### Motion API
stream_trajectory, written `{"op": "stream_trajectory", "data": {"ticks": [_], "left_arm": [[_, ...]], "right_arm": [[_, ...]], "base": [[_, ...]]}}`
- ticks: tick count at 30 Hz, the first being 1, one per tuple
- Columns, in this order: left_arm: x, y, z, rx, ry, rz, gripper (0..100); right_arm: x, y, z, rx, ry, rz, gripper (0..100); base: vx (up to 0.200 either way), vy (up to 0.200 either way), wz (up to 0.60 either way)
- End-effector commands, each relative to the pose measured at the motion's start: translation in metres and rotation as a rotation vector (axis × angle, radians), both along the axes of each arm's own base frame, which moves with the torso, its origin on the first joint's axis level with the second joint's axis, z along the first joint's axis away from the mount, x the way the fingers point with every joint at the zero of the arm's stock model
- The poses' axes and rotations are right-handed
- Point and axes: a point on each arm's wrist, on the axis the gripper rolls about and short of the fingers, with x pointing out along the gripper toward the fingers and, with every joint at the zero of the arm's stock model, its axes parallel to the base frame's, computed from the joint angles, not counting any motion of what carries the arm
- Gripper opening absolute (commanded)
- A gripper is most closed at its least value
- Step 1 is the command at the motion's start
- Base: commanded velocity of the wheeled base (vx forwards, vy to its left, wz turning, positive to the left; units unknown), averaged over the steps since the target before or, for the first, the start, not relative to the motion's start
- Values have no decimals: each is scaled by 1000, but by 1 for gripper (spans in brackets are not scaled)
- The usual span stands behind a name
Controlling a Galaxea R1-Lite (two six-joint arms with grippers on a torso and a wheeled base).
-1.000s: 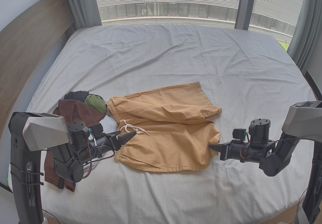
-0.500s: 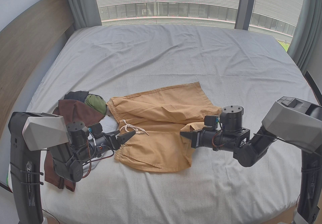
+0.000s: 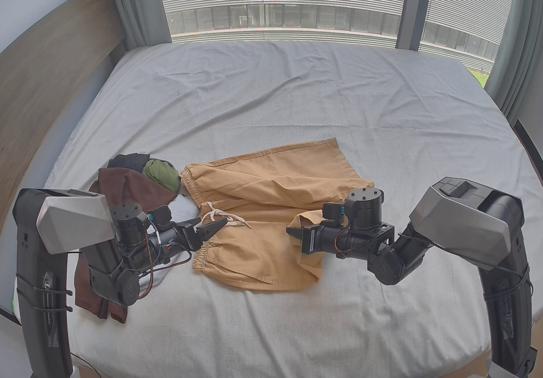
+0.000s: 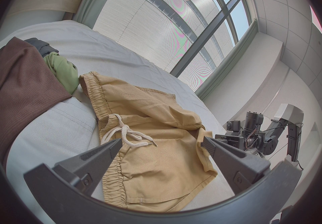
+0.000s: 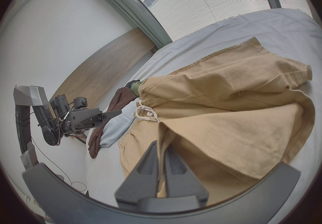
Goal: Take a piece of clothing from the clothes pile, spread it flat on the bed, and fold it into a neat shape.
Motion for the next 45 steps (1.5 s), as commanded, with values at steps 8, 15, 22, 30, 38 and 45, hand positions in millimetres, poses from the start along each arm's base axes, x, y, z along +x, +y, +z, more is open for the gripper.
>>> {"op": "stream_trajectory", "data": {"ticks": [8, 15, 22, 30, 38, 45], "left_arm": [[0, 0, 2, -1, -6, 0, 100], [0, 0, 2, 0, -8, 0, 100], [1, -1, 3, -1, -13, 0, 100], [1, -1, 3, -1, -13, 0, 100], [1, -1, 3, -2, -13, 0, 100], [1, -1, 3, -2, -12, 0, 100]], "right_arm": [[-19, -8, 27, 58, -24, -40, 100], [-52, -48, 53, 34, 10, -94, 100], [-34, -111, 28, -11, 77, -267, 100], [-21, -132, -20, -76, 158, -314, 100], [-9, -130, -37, -132, 113, -283, 100], [7, -123, -42, -141, 69, -273, 100]], "base": [[0, 0, 0], [0, 0, 0], [0, 0, 0], [0, 0, 0], [0, 0, 0], [0, 0, 0]]}}
